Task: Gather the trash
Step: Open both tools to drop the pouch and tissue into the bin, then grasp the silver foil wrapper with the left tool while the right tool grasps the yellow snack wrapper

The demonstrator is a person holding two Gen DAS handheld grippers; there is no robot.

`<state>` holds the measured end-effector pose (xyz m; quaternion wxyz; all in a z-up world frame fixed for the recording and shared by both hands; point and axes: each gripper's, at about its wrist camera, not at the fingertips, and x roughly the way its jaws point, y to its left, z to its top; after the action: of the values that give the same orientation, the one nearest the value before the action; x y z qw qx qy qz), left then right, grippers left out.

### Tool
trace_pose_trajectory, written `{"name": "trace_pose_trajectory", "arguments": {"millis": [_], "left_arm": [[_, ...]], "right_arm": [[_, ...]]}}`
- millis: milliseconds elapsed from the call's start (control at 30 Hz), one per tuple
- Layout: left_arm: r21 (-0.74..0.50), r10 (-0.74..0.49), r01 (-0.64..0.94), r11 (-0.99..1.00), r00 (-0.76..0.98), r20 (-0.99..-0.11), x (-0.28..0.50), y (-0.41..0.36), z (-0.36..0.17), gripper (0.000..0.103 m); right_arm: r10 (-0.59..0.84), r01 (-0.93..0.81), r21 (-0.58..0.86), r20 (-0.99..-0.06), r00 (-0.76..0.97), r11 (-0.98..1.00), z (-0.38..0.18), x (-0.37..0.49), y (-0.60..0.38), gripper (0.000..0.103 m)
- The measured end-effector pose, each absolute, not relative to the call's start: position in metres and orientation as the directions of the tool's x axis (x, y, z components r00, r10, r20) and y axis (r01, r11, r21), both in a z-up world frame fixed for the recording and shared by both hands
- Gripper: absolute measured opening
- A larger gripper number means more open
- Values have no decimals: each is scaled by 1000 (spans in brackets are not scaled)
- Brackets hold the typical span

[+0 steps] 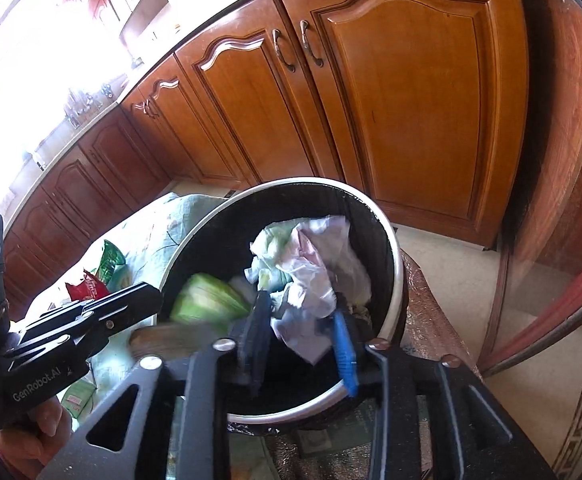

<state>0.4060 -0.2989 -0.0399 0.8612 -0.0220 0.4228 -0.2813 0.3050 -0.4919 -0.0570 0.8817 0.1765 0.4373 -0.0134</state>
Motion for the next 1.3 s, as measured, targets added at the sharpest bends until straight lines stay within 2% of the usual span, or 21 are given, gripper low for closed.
{"name": "trace_pose_trajectory", "arguments": {"millis": [100, 167, 267, 333, 400, 467, 1000, 1300], "left_arm": [[-287, -509, 457, 842, 500, -700, 399, -289, -37, 28], [-293, -509, 446, 846, 512, -692, 390, -278, -35, 40], [-300, -504, 422, 856, 547, -669, 372, -257, -31, 56], [-313, -503, 404, 860, 565, -654, 359, -240, -30, 60], [-325, -503, 389, 862, 575, -646, 348, -223, -29, 64], [-327, -491, 369, 870, 590, -641, 333, -207, -30, 67], [-333, -393, 223, 916, 655, -645, 240, -94, -29, 68], [-340, -343, 143, 929, 676, -653, 222, -42, -29, 68]], "right_arm": [[135, 178, 313, -762, 633, 933, -54, 300, -493, 53], [143, 176, 329, -750, 646, 928, -51, 296, -492, 61], [151, 170, 346, -729, 667, 923, -47, 285, -488, 79], [153, 166, 356, -714, 683, 920, -45, 276, -482, 90], [152, 164, 361, -702, 696, 918, -43, 267, -475, 95], [157, 163, 373, -693, 703, 913, -42, 260, -467, 96], [300, 60, 456, -674, 676, 888, -49, 224, -370, 96], [369, -23, 458, -686, 627, 889, -56, 222, -314, 96]]}}
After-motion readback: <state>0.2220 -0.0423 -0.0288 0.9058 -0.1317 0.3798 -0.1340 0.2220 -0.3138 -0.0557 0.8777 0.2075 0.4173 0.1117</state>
